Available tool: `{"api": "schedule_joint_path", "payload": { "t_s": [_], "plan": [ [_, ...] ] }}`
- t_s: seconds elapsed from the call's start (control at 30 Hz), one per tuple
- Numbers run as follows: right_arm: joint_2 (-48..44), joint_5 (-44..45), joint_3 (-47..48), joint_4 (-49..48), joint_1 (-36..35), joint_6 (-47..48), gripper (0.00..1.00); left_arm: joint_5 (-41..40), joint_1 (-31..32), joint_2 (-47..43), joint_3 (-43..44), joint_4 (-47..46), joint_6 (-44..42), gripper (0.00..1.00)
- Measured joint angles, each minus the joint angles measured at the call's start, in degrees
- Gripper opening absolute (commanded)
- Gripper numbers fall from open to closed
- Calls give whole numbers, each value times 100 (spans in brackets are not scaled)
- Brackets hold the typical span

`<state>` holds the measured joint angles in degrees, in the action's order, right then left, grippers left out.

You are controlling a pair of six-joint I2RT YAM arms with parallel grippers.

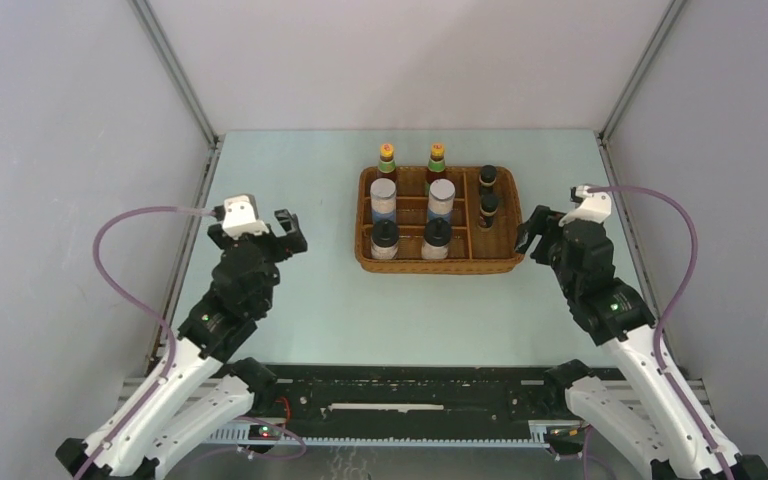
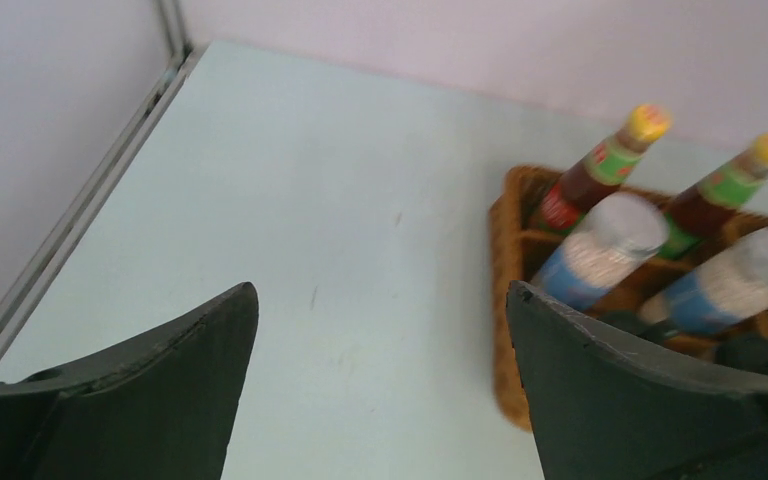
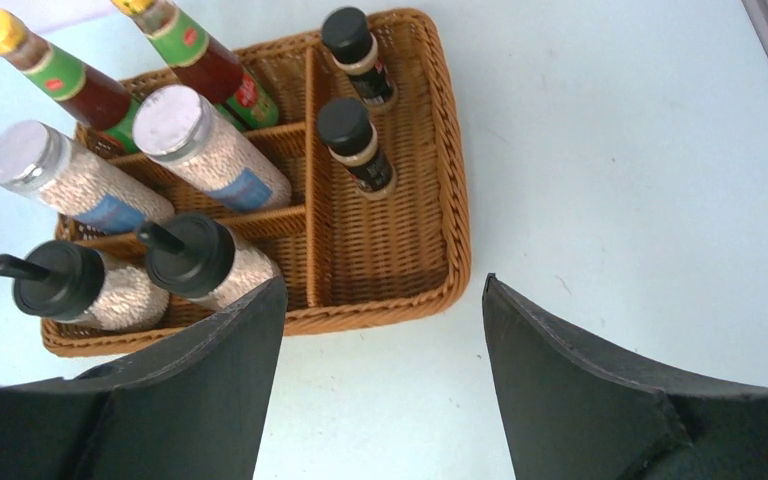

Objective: Organize the condiment bottles
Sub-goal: Reset both arms

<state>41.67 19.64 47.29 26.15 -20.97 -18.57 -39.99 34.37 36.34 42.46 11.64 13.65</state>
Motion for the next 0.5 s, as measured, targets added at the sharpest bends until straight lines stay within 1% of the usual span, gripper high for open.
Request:
{"api": "schedule_joint_path", "payload": {
  "t_s": [0.17, 0.3, 0.5],
  "plan": [
    [-273, 85, -247, 201, 0, -52, 84, -129, -205, 105, -667, 0, 125, 100],
    [-431, 175, -315, 291, 0, -136, 87, -184, -345, 90, -1104, -175, 151, 100],
    [-481, 367, -345, 466, -2, -402, 89, -179, -584, -125, -1499, -540, 254, 100]
  ]
}}
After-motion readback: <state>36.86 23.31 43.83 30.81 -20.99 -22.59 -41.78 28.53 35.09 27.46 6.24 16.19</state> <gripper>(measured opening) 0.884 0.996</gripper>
